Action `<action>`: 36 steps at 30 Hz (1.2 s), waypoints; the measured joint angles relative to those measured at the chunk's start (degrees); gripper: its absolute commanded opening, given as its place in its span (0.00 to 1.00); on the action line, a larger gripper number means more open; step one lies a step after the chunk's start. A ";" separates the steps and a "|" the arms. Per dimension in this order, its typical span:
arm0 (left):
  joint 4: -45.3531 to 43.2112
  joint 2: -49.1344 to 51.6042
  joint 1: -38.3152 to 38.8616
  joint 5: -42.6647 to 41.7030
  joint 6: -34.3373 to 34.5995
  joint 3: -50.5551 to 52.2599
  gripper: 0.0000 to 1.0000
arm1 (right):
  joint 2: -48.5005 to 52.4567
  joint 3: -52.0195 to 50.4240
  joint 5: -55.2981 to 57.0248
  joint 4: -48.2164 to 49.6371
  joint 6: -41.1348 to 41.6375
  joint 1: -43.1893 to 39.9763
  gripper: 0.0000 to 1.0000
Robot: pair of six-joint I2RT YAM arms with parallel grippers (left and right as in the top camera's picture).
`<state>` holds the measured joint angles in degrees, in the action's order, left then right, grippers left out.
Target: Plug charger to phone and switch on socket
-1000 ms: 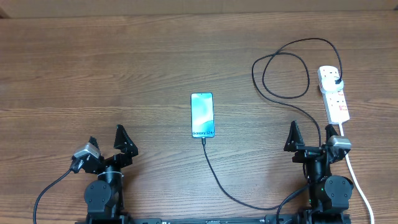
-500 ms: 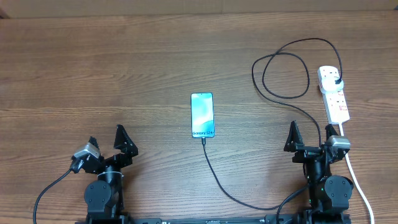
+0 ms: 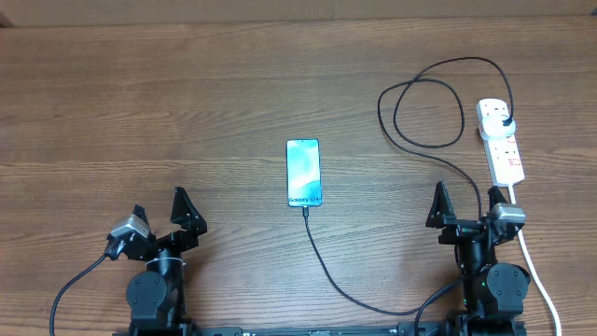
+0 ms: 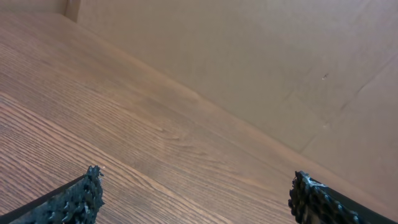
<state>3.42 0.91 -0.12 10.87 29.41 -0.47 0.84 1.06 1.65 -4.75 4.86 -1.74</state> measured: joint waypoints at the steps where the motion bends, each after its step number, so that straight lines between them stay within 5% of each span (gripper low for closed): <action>1: 0.00 0.00 0.00 0.00 0.00 0.00 1.00 | 0.00 0.00 0.00 -0.02 0.00 0.02 1.00; 7: 0.02 0.00 0.00 0.02 -2.03 0.00 1.00 | 0.00 0.00 0.00 0.00 0.02 0.00 1.00; 19: 0.94 0.00 0.00 -8.33 -17.75 0.00 1.00 | 0.00 0.00 0.00 0.00 0.00 0.00 1.00; 36: 1.07 -0.04 -1.05 -10.08 -20.98 0.00 1.00 | 0.00 0.00 0.00 0.02 0.00 0.00 1.00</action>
<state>4.49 0.86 -1.17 0.80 8.43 -0.47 0.84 1.06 1.65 -4.73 4.86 -1.74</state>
